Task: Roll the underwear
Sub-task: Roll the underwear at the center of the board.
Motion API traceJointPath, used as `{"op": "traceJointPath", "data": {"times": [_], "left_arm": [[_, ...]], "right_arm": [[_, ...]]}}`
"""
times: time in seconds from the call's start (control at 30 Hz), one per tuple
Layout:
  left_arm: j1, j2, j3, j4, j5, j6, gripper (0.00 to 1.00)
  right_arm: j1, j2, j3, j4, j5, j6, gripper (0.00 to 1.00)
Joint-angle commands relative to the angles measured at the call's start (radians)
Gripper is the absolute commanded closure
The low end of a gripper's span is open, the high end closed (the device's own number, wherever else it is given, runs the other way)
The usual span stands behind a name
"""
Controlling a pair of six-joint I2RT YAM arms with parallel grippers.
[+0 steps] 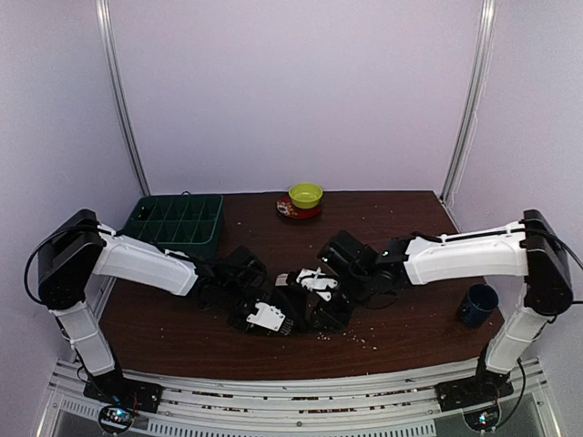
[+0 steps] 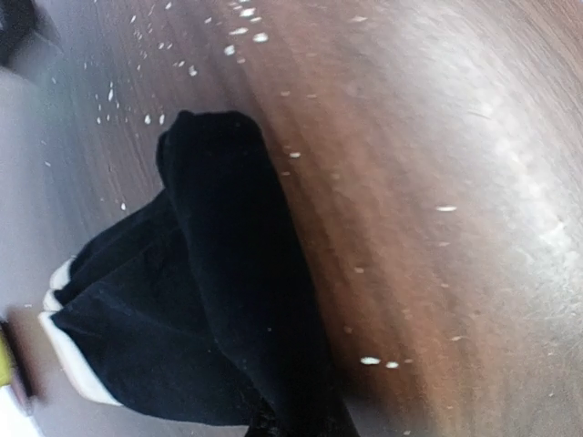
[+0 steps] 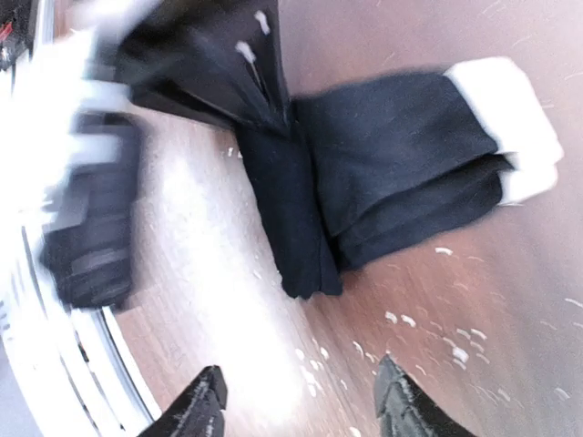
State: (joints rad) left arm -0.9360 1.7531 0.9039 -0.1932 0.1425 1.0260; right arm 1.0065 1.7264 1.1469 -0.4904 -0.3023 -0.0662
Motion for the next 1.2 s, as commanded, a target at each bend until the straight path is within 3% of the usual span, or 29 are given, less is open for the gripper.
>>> {"op": "traceJointPath", "data": {"times": [0.0, 0.2, 0.4, 0.57, 0.83, 1.17], "left_arm": [[0.060, 0.099, 0.097, -0.291, 0.132, -0.059, 1.00], [0.116, 0.190, 0.265, -0.527, 0.282, -0.070, 1.00], [0.199, 0.321, 0.421, -0.714, 0.430, -0.036, 1.00], [0.254, 0.457, 0.539, -0.852, 0.528, 0.023, 1.00], [0.298, 0.566, 0.634, -0.941, 0.586, 0.043, 1.00], [0.321, 0.630, 0.700, -1.013, 0.583, 0.052, 1.00]], "right_arm": [[0.072, -0.196, -0.130, 0.131, 0.254, 0.029, 0.39], [0.266, -0.378, -0.317, 0.278, 0.554, -0.037, 0.36], [0.435, -0.416, -0.444, 0.451, 0.739, -0.166, 0.36], [0.472, -0.273, -0.409, 0.499, 0.806, -0.254, 0.37], [0.440, 0.081, -0.166, 0.462, 0.945, -0.379, 0.36], [0.330, 0.251, -0.059, 0.508, 0.911, -0.482, 0.43]]}}
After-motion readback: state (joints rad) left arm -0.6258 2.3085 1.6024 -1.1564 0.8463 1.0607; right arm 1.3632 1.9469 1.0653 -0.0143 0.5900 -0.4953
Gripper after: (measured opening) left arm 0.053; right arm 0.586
